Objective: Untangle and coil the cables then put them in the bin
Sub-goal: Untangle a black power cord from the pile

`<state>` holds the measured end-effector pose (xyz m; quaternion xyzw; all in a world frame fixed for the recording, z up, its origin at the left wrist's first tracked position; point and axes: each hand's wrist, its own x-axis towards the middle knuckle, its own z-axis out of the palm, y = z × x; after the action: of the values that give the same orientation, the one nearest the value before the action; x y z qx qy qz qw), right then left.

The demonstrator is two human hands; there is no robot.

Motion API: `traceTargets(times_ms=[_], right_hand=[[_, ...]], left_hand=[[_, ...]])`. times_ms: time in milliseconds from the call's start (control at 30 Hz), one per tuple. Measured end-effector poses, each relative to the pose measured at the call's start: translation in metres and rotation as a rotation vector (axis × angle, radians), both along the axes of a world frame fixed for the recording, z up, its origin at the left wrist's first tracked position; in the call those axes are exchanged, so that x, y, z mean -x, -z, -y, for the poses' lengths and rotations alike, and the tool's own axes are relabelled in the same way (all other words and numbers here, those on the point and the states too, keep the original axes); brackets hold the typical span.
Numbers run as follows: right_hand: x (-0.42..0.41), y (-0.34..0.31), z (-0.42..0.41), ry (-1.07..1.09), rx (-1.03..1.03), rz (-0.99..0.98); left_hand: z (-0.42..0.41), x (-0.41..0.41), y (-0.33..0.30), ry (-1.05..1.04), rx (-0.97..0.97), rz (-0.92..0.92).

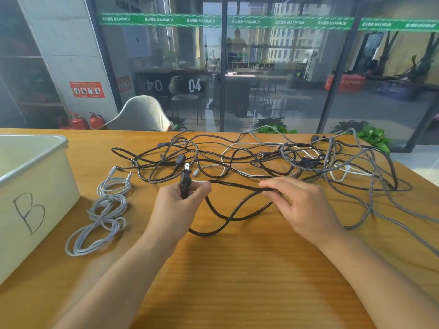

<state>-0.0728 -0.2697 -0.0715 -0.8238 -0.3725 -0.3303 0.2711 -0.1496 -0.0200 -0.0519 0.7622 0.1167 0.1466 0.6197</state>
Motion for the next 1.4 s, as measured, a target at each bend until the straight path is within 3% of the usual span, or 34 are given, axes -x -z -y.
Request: traceTargets(times_ms=[100,300,400,467,567,633,700,767,867,1000,1200,1400], right_hand=[[0.003,0.000,0.001,0.001,-0.086,-0.192],[0.004,-0.002,-0.005,-0.059,-0.455,-0.950],[0.003,-0.003,-0.005,-0.101,-0.539,-1.172],[0.001,0.001,-0.005,-0.033,-0.519,-1.088],[-0.003,0.009,-0.004,0.187,-0.160,-0.639],[0.005,0.004,-0.007,0.166,-0.087,-0.446],[0.017,-0.004,-0.013,0.066,-0.147,-0.371],[0.031,-0.012,-0.022,-0.044,-0.122,-0.371],[0.047,-0.010,-0.037,-0.100,0.196,-0.462],[0.054,0.006,-0.050,-0.173,0.440,-0.495],[0.049,0.003,-0.047,-0.290,0.530,-0.556],[0.023,-0.008,-0.013,-0.008,0.466,-0.633]], left_hand=[[-0.001,-0.001,0.001,-0.048,-0.062,0.066],[-0.002,0.001,0.001,0.014,-0.142,0.080],[-0.003,0.000,0.002,0.010,-0.162,0.070],[-0.002,-0.001,0.001,0.020,-0.168,0.067],[-0.003,-0.001,0.001,0.028,-0.155,0.065],[-0.005,-0.001,0.003,0.067,-0.088,0.077],[-0.005,-0.001,0.003,0.132,0.033,0.084],[-0.005,-0.001,0.002,0.222,0.166,0.080],[-0.001,0.000,-0.001,0.370,0.364,0.050],[0.004,0.004,-0.004,0.486,0.437,0.064],[0.011,0.013,-0.014,0.573,0.507,0.107],[0.008,0.015,-0.016,0.703,0.457,0.024]])
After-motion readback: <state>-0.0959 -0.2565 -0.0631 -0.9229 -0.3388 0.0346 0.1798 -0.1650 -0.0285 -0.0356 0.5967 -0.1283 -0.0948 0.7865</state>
